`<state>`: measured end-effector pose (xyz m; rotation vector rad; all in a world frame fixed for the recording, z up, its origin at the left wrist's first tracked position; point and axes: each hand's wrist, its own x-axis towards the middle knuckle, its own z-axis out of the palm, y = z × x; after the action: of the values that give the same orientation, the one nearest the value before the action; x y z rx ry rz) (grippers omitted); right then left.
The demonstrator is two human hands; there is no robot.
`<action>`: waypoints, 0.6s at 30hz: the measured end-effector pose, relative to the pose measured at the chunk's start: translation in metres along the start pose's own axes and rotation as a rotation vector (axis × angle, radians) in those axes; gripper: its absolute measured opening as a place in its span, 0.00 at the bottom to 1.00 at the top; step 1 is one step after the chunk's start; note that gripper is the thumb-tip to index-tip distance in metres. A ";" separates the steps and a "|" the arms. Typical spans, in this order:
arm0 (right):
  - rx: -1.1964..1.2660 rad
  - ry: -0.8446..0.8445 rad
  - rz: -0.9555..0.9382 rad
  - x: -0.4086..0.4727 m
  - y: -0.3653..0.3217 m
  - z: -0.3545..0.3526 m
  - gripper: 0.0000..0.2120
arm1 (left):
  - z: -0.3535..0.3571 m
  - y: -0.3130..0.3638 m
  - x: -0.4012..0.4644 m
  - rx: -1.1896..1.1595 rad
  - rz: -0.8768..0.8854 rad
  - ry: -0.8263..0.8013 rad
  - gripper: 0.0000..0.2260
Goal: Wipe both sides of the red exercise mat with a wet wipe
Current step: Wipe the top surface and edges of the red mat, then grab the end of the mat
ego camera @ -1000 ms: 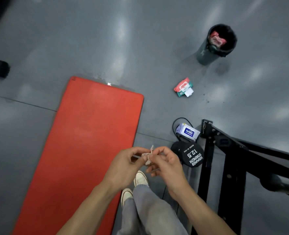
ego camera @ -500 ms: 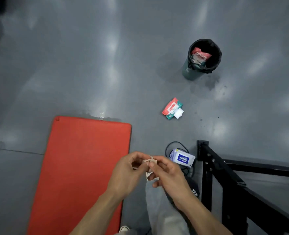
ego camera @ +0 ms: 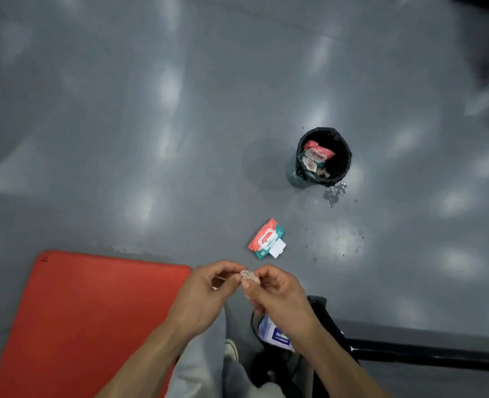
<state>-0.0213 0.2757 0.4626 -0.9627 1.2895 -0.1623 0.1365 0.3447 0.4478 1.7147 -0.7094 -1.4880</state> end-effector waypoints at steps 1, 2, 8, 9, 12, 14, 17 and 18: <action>-0.042 0.023 0.001 0.014 -0.013 -0.003 0.09 | -0.005 0.005 0.015 -0.017 -0.012 0.010 0.06; -0.085 0.051 0.001 0.027 -0.024 -0.008 0.09 | -0.009 0.009 0.027 -0.028 -0.032 0.025 0.07; -0.043 0.303 0.057 0.116 -0.091 -0.069 0.02 | -0.042 0.030 0.082 -0.050 -0.108 0.092 0.09; -0.044 0.343 0.086 0.133 -0.102 -0.083 0.04 | -0.047 0.031 0.092 -0.057 -0.120 0.106 0.09; -0.066 0.429 0.163 0.176 -0.131 -0.124 0.06 | -0.061 0.035 0.111 -0.073 -0.158 0.144 0.09; -0.103 0.473 0.203 0.205 -0.148 -0.149 0.04 | -0.071 0.034 0.119 -0.076 -0.179 0.176 0.08; -0.145 0.599 0.210 0.244 -0.173 -0.183 0.05 | -0.085 0.027 0.127 -0.099 -0.216 0.237 0.08; -0.140 0.643 0.202 0.253 -0.180 -0.190 0.06 | -0.088 0.023 0.128 -0.126 -0.237 0.259 0.08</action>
<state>-0.0315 -0.0840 0.4063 -0.9232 2.0018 -0.2381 0.2467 0.2445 0.3978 1.8976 -0.2791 -1.3963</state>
